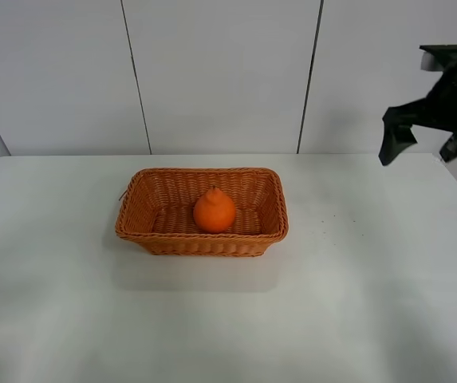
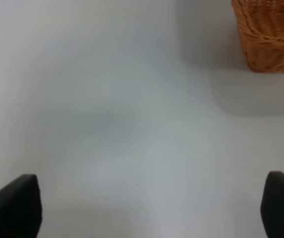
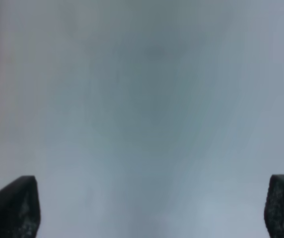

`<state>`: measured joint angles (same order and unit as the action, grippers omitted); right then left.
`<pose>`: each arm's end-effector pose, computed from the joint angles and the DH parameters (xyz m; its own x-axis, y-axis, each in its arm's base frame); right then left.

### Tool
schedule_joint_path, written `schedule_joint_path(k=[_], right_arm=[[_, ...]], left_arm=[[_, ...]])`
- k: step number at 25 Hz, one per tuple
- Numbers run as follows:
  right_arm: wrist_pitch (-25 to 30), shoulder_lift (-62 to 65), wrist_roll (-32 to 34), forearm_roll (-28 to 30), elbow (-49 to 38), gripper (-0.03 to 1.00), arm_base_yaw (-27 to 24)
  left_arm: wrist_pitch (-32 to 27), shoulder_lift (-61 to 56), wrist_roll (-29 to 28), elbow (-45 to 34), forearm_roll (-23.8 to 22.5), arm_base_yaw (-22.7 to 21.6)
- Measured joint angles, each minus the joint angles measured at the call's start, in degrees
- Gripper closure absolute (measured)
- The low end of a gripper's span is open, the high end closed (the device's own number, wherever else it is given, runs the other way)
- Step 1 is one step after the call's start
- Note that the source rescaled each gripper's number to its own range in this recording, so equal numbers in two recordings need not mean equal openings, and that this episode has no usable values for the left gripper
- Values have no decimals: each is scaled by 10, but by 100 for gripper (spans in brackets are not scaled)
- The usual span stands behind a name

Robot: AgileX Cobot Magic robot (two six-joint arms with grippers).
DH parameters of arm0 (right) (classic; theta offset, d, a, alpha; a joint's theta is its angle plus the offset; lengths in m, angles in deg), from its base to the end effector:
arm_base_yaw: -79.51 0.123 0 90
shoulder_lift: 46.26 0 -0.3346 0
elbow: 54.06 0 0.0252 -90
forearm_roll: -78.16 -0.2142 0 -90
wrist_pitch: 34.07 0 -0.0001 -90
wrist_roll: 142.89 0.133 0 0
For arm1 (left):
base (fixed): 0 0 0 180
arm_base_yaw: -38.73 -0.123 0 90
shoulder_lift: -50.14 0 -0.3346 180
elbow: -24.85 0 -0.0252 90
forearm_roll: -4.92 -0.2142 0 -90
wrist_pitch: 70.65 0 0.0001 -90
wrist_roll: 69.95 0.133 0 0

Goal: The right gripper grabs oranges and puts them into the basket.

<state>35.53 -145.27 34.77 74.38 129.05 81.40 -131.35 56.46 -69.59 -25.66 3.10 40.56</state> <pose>0.3009 0.0182 0.3280 -0.9664 -0.0497 -0.2521 -0.0656 0.9963 0.0553 -0.0491 0.0053 0.2366 -0.4615 0.0366 -0.8864 0.0175 0.9993 0.0322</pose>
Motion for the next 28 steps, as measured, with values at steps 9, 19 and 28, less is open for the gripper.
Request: schedule_joint_path(k=[9,19,28], right_arm=[[-40,354,-2,-3,-377,-3,0],[-107,739,-3,6,-529,-3,0],[-108,924,-3,12,-530,-3,0]], left_arm=[[0,0,0,0,0,0],[0,0,0,0,0,0],[0,0,0,0,0,0]])
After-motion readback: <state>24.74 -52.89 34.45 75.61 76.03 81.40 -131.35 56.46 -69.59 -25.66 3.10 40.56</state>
